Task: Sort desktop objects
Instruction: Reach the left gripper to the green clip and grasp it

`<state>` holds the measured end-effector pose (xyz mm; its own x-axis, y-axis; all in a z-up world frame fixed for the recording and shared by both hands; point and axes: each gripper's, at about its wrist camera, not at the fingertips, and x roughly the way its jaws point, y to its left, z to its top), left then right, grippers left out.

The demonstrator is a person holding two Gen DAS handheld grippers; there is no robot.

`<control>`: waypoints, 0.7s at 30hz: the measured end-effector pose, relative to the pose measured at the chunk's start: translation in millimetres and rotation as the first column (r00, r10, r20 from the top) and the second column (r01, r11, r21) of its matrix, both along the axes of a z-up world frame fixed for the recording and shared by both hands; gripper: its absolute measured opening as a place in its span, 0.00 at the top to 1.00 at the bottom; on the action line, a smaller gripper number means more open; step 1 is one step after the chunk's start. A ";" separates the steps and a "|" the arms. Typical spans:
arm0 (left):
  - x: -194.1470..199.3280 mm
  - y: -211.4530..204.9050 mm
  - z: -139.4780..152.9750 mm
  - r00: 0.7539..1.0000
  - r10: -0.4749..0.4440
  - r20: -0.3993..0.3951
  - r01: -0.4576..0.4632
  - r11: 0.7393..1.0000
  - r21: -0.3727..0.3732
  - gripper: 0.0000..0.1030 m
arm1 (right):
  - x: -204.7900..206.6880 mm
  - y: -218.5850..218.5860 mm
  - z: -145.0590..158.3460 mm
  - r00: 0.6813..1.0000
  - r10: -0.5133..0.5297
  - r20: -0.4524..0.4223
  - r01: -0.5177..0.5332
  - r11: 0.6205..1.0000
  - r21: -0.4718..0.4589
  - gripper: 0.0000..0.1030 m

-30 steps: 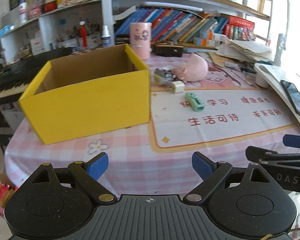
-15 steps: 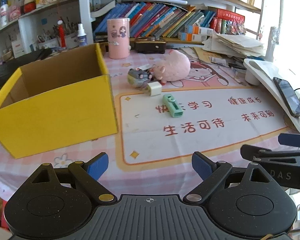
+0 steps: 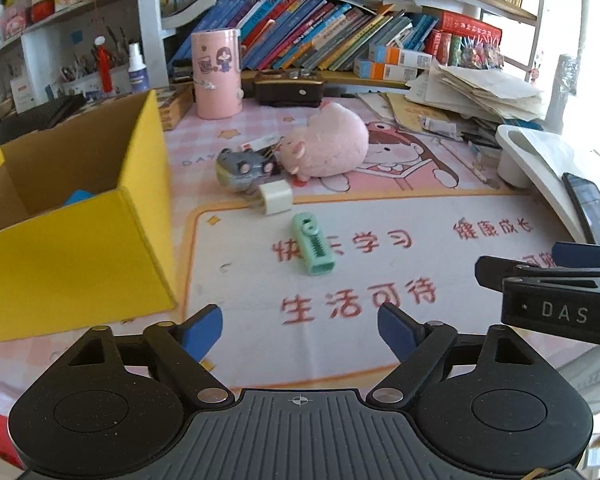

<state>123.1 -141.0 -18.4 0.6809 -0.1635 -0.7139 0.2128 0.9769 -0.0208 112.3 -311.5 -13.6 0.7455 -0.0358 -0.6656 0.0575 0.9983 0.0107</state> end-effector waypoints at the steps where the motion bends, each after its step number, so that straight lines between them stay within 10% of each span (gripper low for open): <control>1: 2.9 -4.8 -0.2 1.000 0.003 0.005 -0.003 1.000 0.004 0.20 | 4.1 -3.5 -0.5 1.000 0.005 -0.001 -0.005 1.000 0.003 0.21; 21: 99.8 -49.4 -43.8 0.984 0.175 -0.040 -0.173 0.983 0.062 0.66 | 75.5 -45.2 -3.7 0.981 0.192 0.027 -0.192 0.981 0.006 0.21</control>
